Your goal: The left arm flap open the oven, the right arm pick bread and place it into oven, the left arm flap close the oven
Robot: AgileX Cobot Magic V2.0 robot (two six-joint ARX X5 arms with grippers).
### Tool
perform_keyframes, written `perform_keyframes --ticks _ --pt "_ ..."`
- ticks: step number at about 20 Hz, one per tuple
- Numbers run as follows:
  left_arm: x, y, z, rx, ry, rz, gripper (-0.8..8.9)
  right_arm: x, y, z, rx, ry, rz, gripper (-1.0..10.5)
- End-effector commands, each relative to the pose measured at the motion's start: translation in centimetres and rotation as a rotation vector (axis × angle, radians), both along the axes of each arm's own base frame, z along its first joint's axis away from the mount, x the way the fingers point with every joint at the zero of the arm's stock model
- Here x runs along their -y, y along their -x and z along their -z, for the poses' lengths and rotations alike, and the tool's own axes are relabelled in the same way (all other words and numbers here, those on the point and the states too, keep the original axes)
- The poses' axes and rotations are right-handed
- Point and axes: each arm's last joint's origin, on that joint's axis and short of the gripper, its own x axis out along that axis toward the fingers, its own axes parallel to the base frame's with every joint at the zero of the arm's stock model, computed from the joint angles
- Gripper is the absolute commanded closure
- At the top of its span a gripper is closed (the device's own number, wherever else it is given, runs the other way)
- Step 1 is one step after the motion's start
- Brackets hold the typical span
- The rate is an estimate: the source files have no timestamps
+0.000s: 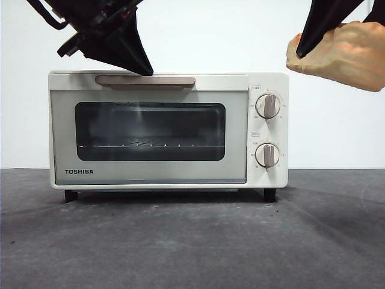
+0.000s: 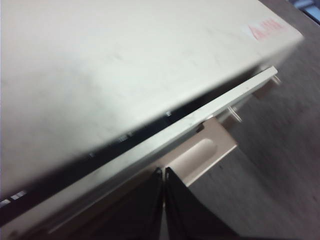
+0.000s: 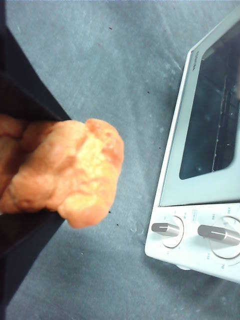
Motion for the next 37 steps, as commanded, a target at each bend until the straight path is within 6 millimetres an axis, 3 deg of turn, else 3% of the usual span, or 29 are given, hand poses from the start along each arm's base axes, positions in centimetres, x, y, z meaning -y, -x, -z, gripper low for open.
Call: perform_keyframes --ticks 1,17,26,31,34,37 --pt "0.7 0.4 1.8 -0.106 -0.077 0.030 7.97 -0.2 0.0 -0.7 0.026 -0.010 -0.015 7.2" --pt "2.8 4.3 3.4 -0.319 -0.220 0.157 7.97 -0.3 -0.1 -0.8 0.037 -0.012 -0.019 7.2" --pt "3.0 4.7 3.5 -0.339 -0.239 0.137 7.97 -0.3 -0.1 -0.8 0.035 -0.013 -0.022 7.2" --pt "1.2 4.9 1.6 -0.262 -0.213 0.051 7.97 -0.9 -0.4 -0.6 0.018 -0.041 -0.064 7.2" --pt "-1.2 5.9 -0.4 -0.212 -0.168 -0.003 7.97 -1.9 -1.3 -0.3 0.003 -0.076 -0.102 7.2" --pt "-4.0 7.6 -1.1 -0.177 -0.135 -0.062 7.98 -3.6 -2.9 0.1 -0.018 -0.079 -0.122 7.2"
